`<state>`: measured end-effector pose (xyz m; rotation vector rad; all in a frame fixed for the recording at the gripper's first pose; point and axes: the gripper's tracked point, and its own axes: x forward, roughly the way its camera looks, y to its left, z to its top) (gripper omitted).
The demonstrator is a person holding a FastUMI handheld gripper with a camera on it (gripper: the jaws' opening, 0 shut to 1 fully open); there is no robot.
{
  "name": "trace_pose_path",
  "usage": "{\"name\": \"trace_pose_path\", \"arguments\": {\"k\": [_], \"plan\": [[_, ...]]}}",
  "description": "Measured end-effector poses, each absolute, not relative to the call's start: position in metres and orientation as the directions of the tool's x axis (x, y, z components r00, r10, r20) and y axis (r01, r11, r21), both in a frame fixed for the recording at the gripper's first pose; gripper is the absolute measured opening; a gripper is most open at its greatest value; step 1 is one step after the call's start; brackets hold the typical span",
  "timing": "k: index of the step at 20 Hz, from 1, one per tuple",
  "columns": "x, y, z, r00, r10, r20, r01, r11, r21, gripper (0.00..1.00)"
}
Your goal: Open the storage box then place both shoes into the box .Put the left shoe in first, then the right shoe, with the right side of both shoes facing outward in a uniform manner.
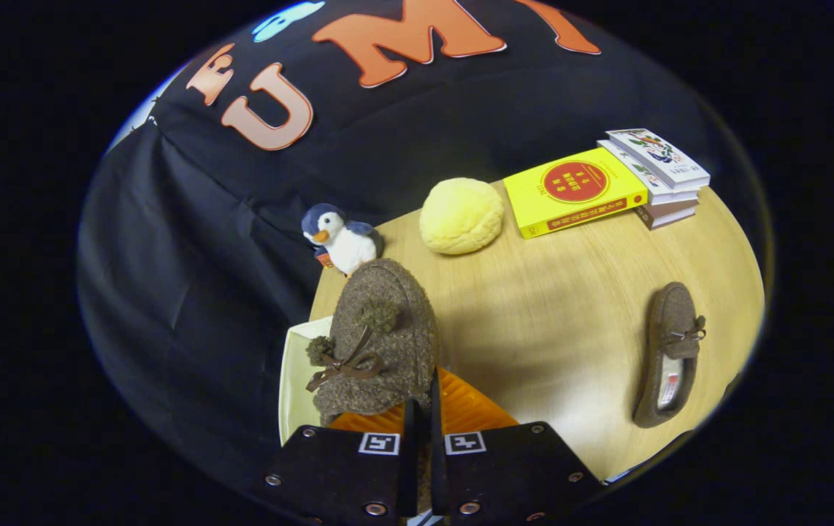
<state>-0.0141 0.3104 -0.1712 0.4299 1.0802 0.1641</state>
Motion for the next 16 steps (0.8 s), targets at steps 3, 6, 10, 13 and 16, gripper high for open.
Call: {"name": "trace_pose_path", "arguments": {"k": [3, 6, 10, 13, 16], "plan": [[-0.013, 0.353, -0.171, 0.455, 0.356, -0.816, 0.062, 0.901, 0.429, 0.08], [-0.019, 0.389, -0.182, 0.428, 0.367, -0.826, 0.042, 0.905, 0.423, 0.08], [-0.028, 0.417, -0.213, 0.381, 0.347, -0.857, 0.04, 0.92, 0.391, 0.08], [-0.034, 0.431, -0.237, 0.337, 0.33, -0.882, 0.051, 0.929, 0.367, 0.08], [-0.041, 0.444, -0.258, 0.295, 0.321, -0.9, 0.069, 0.932, 0.355, 0.08]]}}
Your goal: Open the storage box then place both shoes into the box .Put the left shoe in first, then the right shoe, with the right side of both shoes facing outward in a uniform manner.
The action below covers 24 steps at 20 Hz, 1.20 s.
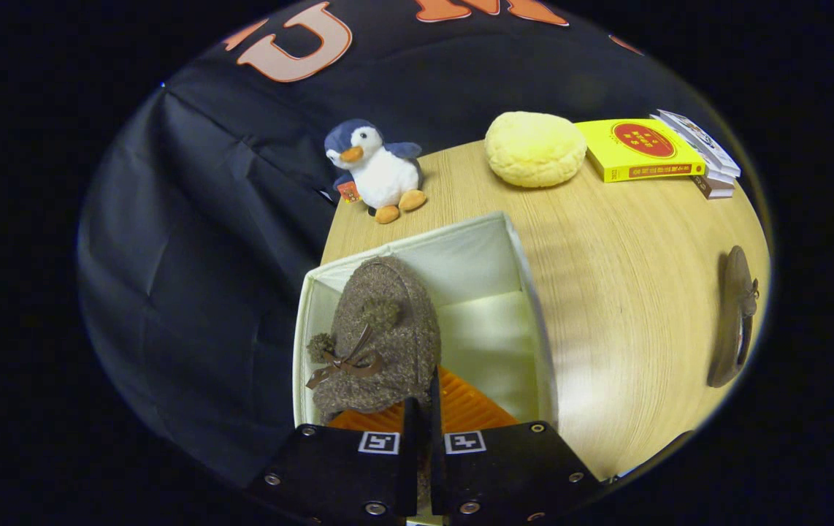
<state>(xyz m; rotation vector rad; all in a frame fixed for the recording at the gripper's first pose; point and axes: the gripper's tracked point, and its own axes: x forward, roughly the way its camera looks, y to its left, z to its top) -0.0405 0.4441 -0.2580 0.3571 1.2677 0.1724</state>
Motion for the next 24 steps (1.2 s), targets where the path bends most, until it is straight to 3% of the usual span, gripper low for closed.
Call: {"name": "trace_pose_path", "arguments": {"k": [4, 6, 8, 11, 13, 17, 19, 24], "plan": [[-0.052, 0.462, -0.277, 0.216, 0.355, -0.91, 0.086, 0.921, 0.38, 0.1], [-0.06, 0.469, -0.284, 0.176, 0.382, -0.907, 0.067, 0.915, 0.398, 0.17], [-0.063, 0.477, -0.278, 0.164, 0.432, -0.887, 0.067, 0.892, 0.447, 0.3], [-0.055, 0.473, -0.257, 0.198, 0.48, -0.854, 0.043, 0.866, 0.497, 0.47], [-0.052, 0.466, -0.235, 0.227, 0.525, -0.82, 0.009, 0.841, 0.54, 0.53], [-0.052, 0.426, -0.185, 0.299, 0.587, -0.753, -0.07, 0.8, 0.596, 0.87], [-0.045, 0.393, -0.165, 0.358, 0.576, -0.735, -0.091, 0.805, 0.586, 0.95], [-0.039, 0.301, -0.14, 0.471, 0.494, -0.731, -0.112, 0.855, 0.506, 0.97]]}}
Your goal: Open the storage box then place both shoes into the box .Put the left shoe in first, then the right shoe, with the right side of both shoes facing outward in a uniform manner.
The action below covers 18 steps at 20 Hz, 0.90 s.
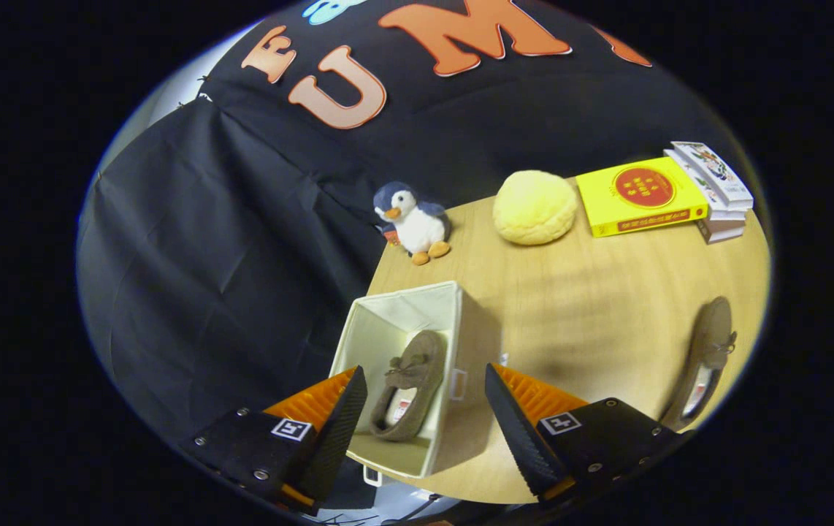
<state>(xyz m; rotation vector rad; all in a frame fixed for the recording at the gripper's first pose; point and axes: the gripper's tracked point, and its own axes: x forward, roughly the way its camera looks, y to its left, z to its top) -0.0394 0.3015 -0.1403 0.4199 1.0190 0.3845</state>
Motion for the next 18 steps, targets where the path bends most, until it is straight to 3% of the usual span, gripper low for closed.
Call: {"name": "trace_pose_path", "arguments": {"k": [10, 18], "plan": [[-0.068, 0.119, -0.182, 0.505, 0.279, -0.817, 0.04, 0.938, 0.345, 0.98], [-0.099, 0.016, -0.26, 0.415, 0.125, -0.901, 0.162, 0.965, 0.208, 0.99]]}}
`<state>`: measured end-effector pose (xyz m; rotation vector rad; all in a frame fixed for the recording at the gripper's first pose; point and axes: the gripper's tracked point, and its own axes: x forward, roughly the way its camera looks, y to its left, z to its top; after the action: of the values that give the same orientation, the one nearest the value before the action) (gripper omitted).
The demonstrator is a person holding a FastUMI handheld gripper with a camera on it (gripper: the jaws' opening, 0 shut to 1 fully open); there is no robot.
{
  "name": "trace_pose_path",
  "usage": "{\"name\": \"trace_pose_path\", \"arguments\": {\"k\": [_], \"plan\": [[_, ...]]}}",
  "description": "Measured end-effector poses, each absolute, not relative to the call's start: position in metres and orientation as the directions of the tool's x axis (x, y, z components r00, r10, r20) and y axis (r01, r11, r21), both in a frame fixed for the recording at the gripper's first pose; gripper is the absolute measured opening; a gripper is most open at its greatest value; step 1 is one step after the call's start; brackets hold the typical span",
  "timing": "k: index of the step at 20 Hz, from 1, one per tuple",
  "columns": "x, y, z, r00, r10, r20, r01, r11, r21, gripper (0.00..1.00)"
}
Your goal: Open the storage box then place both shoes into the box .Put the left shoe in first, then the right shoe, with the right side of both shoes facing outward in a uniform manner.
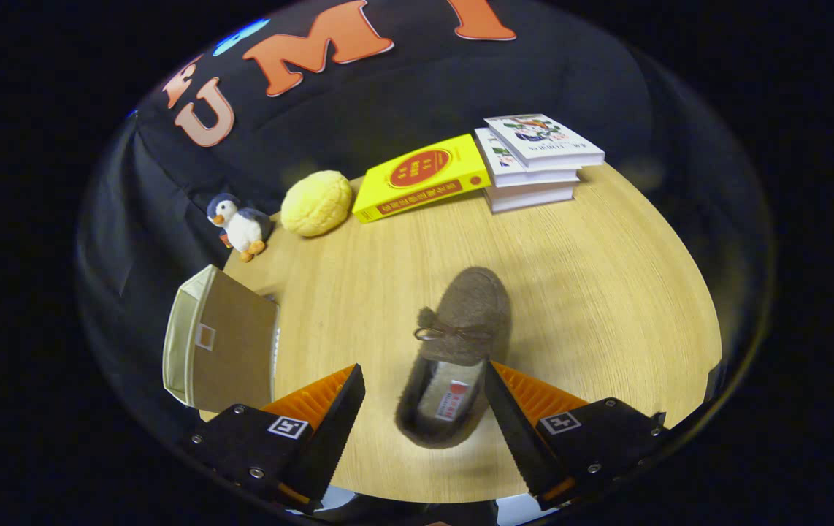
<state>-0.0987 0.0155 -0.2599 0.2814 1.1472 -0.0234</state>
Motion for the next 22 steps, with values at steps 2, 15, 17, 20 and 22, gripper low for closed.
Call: {"name": "trace_pose_path", "arguments": {"k": [2, 15, 17, 20, 22], "plan": [[-0.1, 0.003, -0.277, 0.401, 0.109, -0.909, 0.171, 0.967, 0.191, 0.99], [-0.082, -0.016, -0.353, 0.402, 0.049, -0.914, 0.186, 0.973, 0.134, 0.44], [-0.078, -0.022, -0.352, 0.414, 0.029, -0.91, 0.198, 0.973, 0.121, 0.33], [-0.077, -0.028, -0.351, 0.423, 0.01, -0.906, 0.219, 0.969, 0.113, 0.11], [-0.078, -0.021, -0.346, 0.421, 0.046, -0.906, 0.237, 0.958, 0.159, 0.04]]}}
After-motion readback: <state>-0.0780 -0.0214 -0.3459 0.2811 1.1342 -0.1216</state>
